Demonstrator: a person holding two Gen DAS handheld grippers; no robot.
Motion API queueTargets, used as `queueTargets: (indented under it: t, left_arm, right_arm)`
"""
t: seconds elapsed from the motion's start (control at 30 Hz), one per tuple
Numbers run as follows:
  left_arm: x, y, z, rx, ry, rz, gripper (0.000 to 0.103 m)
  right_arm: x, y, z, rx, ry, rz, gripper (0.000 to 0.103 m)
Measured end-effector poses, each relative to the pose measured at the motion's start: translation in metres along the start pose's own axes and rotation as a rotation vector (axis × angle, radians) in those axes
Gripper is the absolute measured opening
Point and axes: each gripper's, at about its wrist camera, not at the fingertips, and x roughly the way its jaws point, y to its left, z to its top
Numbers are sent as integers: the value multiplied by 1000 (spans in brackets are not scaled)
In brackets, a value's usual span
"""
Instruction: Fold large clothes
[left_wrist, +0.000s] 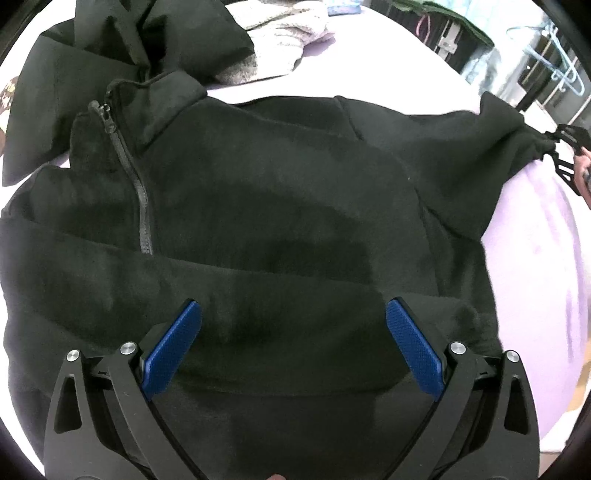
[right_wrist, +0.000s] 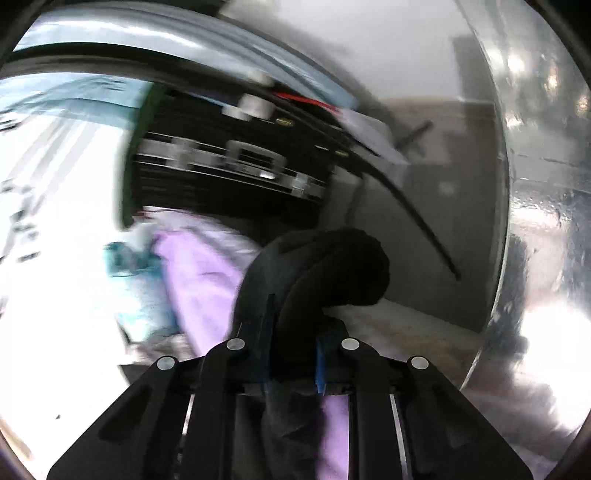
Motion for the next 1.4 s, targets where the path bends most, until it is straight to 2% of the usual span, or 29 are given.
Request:
queueTargets:
  t: [0.1,0.2,0.43,0.53,0.63,0.7,0.8,0.87,0.93,0.97,1.1,1.17,1.23,1.3,1.4]
  left_arm:
    - [-8,8,7,-50,-2,-43,97]
    - [-20,19,19,-124,-5,-105,97]
    - [-55,38,54,-265,-7,-300,97]
    - [-69,43,75,-359,22,-496,97]
    - [-85,49,95,-460,52,-655,97]
    - [-104,50,108,-480,41,-738,97]
    - [-130,55,124,-506,48,-802,97]
    - [-135,61,126,-571,117,-835,97]
    - [-135,68,123,-627,204,-839,97]
    - [-136,73,118,-651,257,-813,97]
    - [-131,90,104,-696,380,-759,97]
    - [-119,98,95,-731,444,-740,97]
    - [-109,104,87,-719,495,-704,97]
    - [-100,103,84,-663,536,-660,97]
    - [-88,108,71,-649,589,-625,97]
  right_arm:
    - [-24,38,-20,-195,-16,49,16]
    - [-47,63,-48,-285,-2,119,16]
    - [-91,127,-149,-519,78,251,16]
    - [-110,161,-208,-694,117,285,16]
    - [-123,185,-265,-872,151,293,16]
    - [-128,196,-302,-987,180,293,16]
    - [-131,204,-357,-1149,225,292,16]
    - [-129,203,-385,-1229,252,289,16]
    - [-130,200,-418,-1352,252,269,16]
    - [-132,199,-437,-1435,244,262,16]
    - [-139,190,-495,-1683,206,237,16]
    - [-142,179,-529,-1865,178,224,16]
    - [-146,167,-555,-2002,164,223,16]
    - [-150,152,-579,-2122,162,225,16]
    - [-152,139,-597,-2206,174,240,16]
